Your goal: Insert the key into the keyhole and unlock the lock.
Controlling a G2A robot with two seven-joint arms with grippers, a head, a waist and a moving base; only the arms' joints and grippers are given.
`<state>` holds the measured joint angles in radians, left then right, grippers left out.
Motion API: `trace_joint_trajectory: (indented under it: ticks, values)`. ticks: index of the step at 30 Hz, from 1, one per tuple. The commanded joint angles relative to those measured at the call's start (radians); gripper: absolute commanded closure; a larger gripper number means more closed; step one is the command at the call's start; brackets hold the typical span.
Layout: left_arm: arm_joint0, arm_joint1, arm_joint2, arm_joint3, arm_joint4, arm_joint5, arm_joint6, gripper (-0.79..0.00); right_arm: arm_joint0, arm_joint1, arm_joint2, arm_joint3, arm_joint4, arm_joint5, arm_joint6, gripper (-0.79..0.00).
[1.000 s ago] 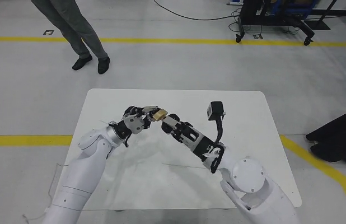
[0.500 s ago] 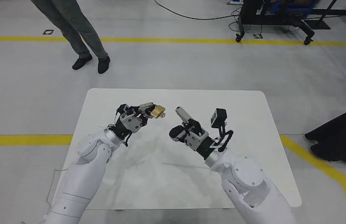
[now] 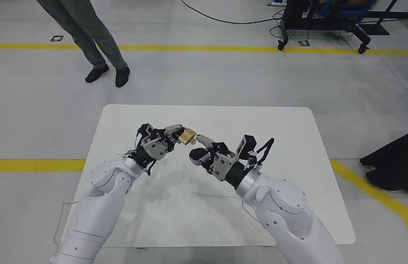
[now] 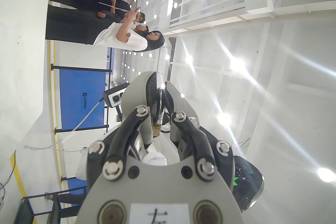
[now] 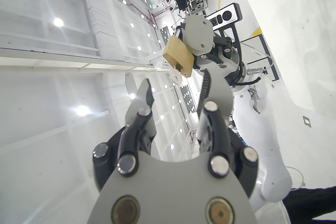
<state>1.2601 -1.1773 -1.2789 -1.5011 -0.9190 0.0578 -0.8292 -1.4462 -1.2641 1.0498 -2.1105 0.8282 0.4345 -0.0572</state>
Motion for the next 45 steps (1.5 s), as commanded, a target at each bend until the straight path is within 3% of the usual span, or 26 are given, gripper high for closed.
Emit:
trace_joint_trajectory:
  ticks: [1,11,14,21,34,45]
  values:
    - [0.002,0.000,-0.003,-0.001,0.002,-0.001,-0.005,0.000,0.011,-0.002,-0.003,0.006,0.005,0.011,-0.008,-0.126]
    - [0.007,0.002,-0.013,-0.004,0.027,-0.010,-0.012,0.000,0.040,-0.012,-0.021,0.021,0.021,0.033,-0.020,-0.129]
    - [0.007,0.002,-0.014,-0.006,0.034,-0.014,-0.017,0.000,0.043,-0.014,-0.022,0.025,0.025,0.043,-0.031,0.000]
    - [0.005,0.003,-0.015,-0.003,0.060,-0.039,-0.036,0.000,0.037,-0.021,-0.012,0.026,0.086,0.062,-0.067,0.000]
    - [0.012,0.007,-0.027,-0.011,0.148,-0.128,-0.064,0.000,0.011,-0.044,0.034,0.018,0.468,0.046,-0.157,0.000]
    - [0.006,0.012,-0.030,-0.002,0.168,-0.177,-0.189,0.000,0.014,-0.051,0.049,0.011,0.600,0.041,-0.224,0.000]
